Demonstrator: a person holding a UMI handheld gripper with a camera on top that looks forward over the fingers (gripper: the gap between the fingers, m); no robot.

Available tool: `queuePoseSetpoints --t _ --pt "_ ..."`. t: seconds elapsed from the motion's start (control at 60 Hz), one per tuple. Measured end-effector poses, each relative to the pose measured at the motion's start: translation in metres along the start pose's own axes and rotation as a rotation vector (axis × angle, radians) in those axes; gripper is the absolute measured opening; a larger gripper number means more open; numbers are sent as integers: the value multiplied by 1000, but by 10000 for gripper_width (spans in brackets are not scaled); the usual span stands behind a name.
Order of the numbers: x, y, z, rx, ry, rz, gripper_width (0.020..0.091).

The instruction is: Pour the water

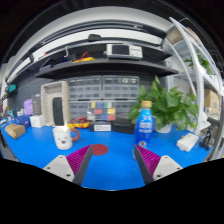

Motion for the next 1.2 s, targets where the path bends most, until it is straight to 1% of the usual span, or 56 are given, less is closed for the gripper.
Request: queuePoseSetpoints --t 0.1,0.217,0.4,0.567,0.6,0.667,0.733,0.767,0.783,0.8,0.817,0.833,0.9,0.933,0.95,0.967,1.067,1.2 --pt "1 42 -20 -23 -4 -71 855" --pt "-14 75 -25 -23 13 -118 856" --pt "-65 103 -20 -18 55 -106 859" --pt "-113 110 -18 1 44 -67 851" --pt "-120 109 -18 4 44 -59 827" --pt "-131 109 -15 18 51 -52 727" --pt "-137 110 -14 44 60 -62 526" --pt "-138 109 -13 50 65 -62 521" --pt "-139 108 -13 52 70 -61 536" --pt "-138 106 -13 55 70 -64 477" --pt "-138 105 -13 56 72 -66 476" --pt "-138 105 -13 59 77 -68 448" --pt "-139 103 -12 81 94 -70 376" --pt "-139 104 -11 88 94 -68 361" --pt "-139 104 -11 93 94 -68 390" --pt "-139 103 -12 97 91 -68 331" --pt "-141 98 -11 122 82 -65 329" --pt "-144 94 -5 211 48 -70 329"
Point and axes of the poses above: the point between the fingertips, and its own axes, seen from behind it with the camera up: y to the right, z up, x backward, against the way the camera looks, the point moved 7 cm from there along x, backward, against the way the camera looks, and after that the axes turned 14 degrees about x, right-handed, at the moved point
